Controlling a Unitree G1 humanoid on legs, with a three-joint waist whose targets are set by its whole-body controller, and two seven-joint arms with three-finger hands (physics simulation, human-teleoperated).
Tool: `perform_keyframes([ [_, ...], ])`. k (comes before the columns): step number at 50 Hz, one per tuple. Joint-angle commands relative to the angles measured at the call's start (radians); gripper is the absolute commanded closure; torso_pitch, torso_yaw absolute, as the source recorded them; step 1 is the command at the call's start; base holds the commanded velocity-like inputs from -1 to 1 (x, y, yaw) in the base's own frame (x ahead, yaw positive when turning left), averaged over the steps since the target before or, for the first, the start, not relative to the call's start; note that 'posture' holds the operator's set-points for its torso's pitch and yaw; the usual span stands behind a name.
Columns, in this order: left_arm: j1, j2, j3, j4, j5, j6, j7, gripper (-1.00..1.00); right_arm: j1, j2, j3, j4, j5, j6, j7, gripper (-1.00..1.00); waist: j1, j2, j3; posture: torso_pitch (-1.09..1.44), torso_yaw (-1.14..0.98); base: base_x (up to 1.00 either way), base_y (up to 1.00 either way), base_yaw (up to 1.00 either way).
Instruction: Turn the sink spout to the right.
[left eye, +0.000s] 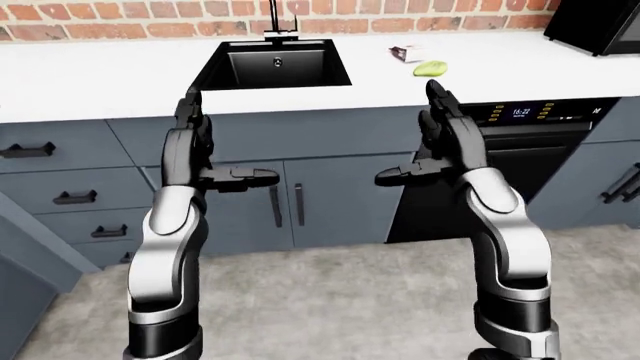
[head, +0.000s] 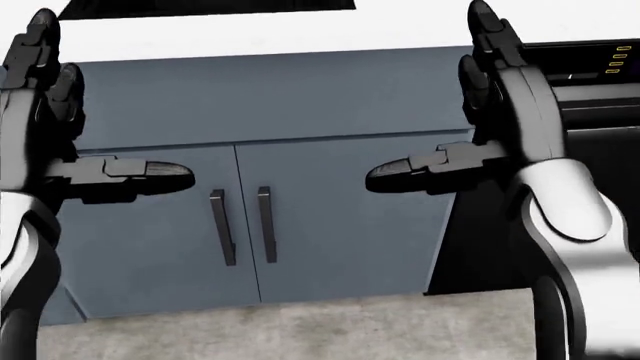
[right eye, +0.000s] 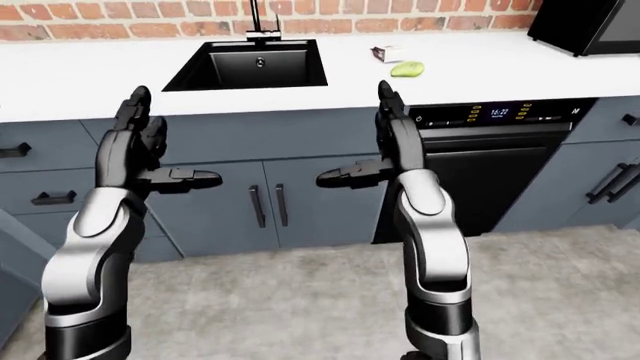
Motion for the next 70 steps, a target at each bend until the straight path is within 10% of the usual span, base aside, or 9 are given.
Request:
perform_keyframes([
  [1, -0.06, 0.03, 0.021, 0.005, -0.005, 0.029, 0.007, -1.0, -0.069, -0.031, -0.015, 0.004, 0.011, 0.068, 0.01, -1.0, -0.001, 0.003, -0.011, 0.0, 0.0, 0.0, 0.0, 0.0],
  [13, -0.172, 0.093, 0.035, 0.016, -0.037, 0.108, 0.043, -1.0, -0.203, -0.098, -0.031, 0.014, 0.026, 0.165, 0.046, -1.0, -0.003, 0.01, -0.011, 0.0, 0.0, 0.01, 0.0, 0.0],
  [23, -0.168, 0.099, 0.042, -0.017, -0.044, 0.131, 0.045, -1.0, -0.208, -0.096, -0.021, -0.003, 0.024, 0.181, 0.044, -1.0, -0.003, 0.004, 0.036, 0.0, 0.0, 0.1, 0.0, 0.0],
  [70, -0.172, 0.107, 0.049, -0.082, -0.064, 0.186, 0.055, -1.0, -0.225, -0.09, -0.018, -0.03, 0.022, 0.219, 0.051, -1.0, -0.006, 0.026, 0.029, 0.0, 0.0, 0.03, 0.0, 0.0],
])
